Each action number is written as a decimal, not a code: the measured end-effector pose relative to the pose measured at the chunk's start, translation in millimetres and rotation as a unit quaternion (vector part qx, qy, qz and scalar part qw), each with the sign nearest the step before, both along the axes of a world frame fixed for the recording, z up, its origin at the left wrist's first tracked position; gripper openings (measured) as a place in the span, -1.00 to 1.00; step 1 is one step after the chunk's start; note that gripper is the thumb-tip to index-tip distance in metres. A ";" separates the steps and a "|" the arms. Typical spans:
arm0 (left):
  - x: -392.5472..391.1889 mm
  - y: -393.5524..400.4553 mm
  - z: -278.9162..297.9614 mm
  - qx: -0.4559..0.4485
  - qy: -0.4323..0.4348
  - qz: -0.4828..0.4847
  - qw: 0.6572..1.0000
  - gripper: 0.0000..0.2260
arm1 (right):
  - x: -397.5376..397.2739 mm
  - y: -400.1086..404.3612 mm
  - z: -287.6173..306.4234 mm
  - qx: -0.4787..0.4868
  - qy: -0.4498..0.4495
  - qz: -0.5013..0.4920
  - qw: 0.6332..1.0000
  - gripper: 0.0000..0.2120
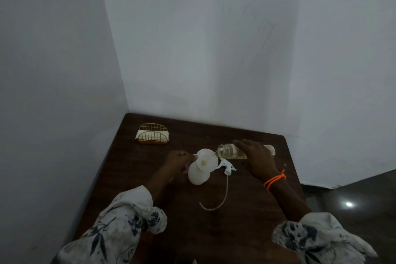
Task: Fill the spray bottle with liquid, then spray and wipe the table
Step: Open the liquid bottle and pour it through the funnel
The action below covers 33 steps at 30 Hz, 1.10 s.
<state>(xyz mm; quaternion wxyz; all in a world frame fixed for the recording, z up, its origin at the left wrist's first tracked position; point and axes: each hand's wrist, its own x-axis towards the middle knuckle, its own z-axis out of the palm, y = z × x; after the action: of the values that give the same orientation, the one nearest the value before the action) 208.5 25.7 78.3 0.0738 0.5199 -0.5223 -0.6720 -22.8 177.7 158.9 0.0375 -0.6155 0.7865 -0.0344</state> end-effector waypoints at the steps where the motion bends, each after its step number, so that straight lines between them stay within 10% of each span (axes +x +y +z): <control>1: -0.2 0.0 -0.2 0.001 0.002 0.002 1.000 -0.74 | -0.1 -0.3 0.0 -0.001 0.002 0.000 1.000 -0.32; 33: 1.2 -3.4 -7.0 -0.005 0.005 0.002 1.000 -0.78 | -0.8 -1.9 3.7 -0.004 0.025 0.000 1.000 -0.37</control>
<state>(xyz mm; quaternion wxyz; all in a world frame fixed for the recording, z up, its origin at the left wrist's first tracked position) 209.7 22.3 71.3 0.0802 0.5171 -0.5246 -0.6715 -23.6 175.8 162.6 0.0154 -0.6166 0.7868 -0.0215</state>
